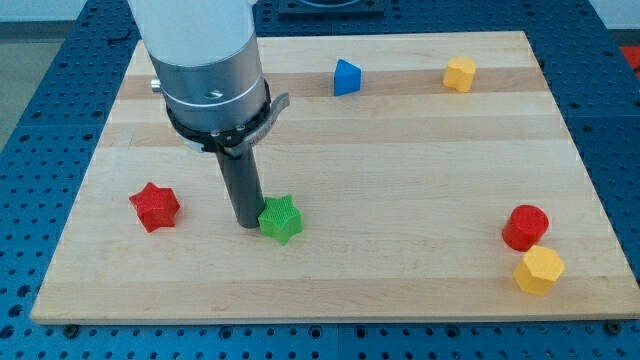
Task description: Move the green star towards the red circle
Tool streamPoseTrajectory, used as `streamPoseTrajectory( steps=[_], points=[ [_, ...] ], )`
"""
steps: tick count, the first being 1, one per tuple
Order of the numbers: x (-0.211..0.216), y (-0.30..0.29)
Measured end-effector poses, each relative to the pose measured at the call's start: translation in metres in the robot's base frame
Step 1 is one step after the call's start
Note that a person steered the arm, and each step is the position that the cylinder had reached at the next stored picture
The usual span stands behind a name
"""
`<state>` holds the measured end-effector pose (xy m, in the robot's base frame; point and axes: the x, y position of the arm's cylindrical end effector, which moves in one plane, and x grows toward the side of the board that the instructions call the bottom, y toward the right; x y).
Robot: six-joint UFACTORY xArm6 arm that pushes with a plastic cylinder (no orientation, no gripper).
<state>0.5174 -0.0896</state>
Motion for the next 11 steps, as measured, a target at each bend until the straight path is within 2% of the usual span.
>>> streamPoseTrajectory(
  steps=[2, 3, 5, 8, 9, 11],
  points=[
    [0.008, 0.108],
    [0.008, 0.125],
    [0.015, 0.059],
    [0.028, 0.178],
    [0.032, 0.190],
    [0.073, 0.165]
  ],
)
